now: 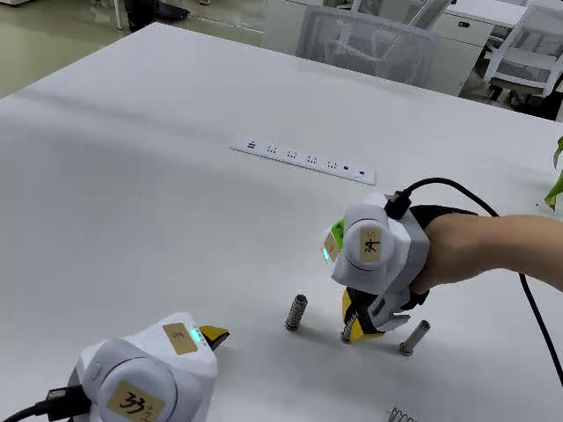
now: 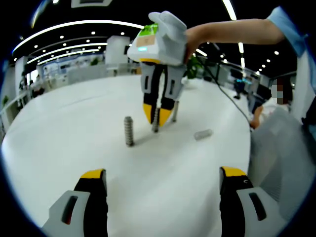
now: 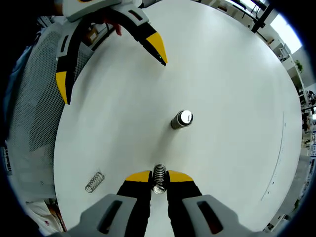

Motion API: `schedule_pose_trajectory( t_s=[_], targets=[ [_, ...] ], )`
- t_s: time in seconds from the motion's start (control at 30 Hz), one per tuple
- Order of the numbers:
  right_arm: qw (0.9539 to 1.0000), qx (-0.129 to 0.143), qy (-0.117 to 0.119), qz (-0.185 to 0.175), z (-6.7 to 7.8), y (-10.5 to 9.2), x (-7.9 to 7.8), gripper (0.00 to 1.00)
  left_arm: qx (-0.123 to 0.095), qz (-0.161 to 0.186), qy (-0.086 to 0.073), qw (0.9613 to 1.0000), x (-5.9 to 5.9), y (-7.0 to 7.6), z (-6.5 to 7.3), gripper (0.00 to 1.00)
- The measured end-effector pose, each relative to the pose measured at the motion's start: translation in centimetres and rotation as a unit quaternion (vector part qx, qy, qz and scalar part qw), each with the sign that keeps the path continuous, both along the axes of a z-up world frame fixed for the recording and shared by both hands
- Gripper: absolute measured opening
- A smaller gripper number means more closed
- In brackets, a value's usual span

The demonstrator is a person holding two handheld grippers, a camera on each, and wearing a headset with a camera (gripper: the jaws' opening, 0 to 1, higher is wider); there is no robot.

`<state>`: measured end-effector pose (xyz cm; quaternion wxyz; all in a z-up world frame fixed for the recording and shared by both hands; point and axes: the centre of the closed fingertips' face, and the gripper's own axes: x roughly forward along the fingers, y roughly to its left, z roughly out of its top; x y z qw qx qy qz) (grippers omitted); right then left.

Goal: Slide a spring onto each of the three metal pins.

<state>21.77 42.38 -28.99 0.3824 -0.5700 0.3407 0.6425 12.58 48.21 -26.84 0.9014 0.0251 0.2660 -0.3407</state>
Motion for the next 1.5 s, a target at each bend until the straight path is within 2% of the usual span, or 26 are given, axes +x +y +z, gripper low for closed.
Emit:
schedule_pose_trajectory(
  t_s=[0.2,0.3,0.4,0.5,0.63,0.8,0.97,1.17,1.3,1.37,1.5],
  targets=[
    [1.0000,0.000,-0.002,0.001,0.0,0.0,0.0,0.14,0.000,-0.002,-0.002,1.0000,0.1,0.0,0.1,0.96],
    [1.0000,0.008,-0.003,-0.003,0.1,0.1,0.2,0.23,0.001,-0.003,-0.002,1.0000,0.2,-0.2,0.2,0.96],
    [0.9997,0.022,0.001,0.005,0.4,0.1,0.2,0.26,0.000,-0.004,-0.005,1.0000,0.2,-0.3,0.4,0.96],
    [0.9993,0.035,0.002,-0.008,0.7,0.3,0.3,0.38,0.000,-0.005,-0.006,1.0000,0.3,-0.4,0.4,0.96],
    [0.9977,0.058,0.019,-0.027,1.0,0.3,-0.4,0.49,0.001,-0.007,-0.009,0.9999,0.4,-0.5,0.6,0.96],
    [0.9952,0.086,0.014,-0.044,1.2,0.2,-0.4,0.76,0.003,-0.008,-0.012,0.9999,0.5,-0.6,0.8,0.97],
    [0.9868,0.135,0.007,-0.089,2.3,0.5,-0.1,0.98,0.003,-0.010,-0.017,0.9998,0.6,-0.8,1.1,0.97],
    [0.9806,0.159,0.006,-0.114,3.5,0.0,-0.4,0.99,0.004,-0.013,-0.020,0.9997,0.6,-0.9,1.4,0.97],
    [0.9720,0.191,0.005,-0.137,4.1,0.0,-0.7,0.99,0.002,-0.010,-0.023,0.9997,0.7,-0.9,1.8,0.97],
    [0.9686,0.201,0.007,-0.147,4.4,-0.1,-1.1,0.99,-0.007,-0.007,-0.024,0.9997,0.7,-1.0,2.2,0.98],
    [0.9631,0.215,0.005,-0.161,4.7,-0.8,-1.6,0.99,-0.008,-0.006,-0.027,0.9996,0.7,-1.0,2.6,0.98]
  ],
)
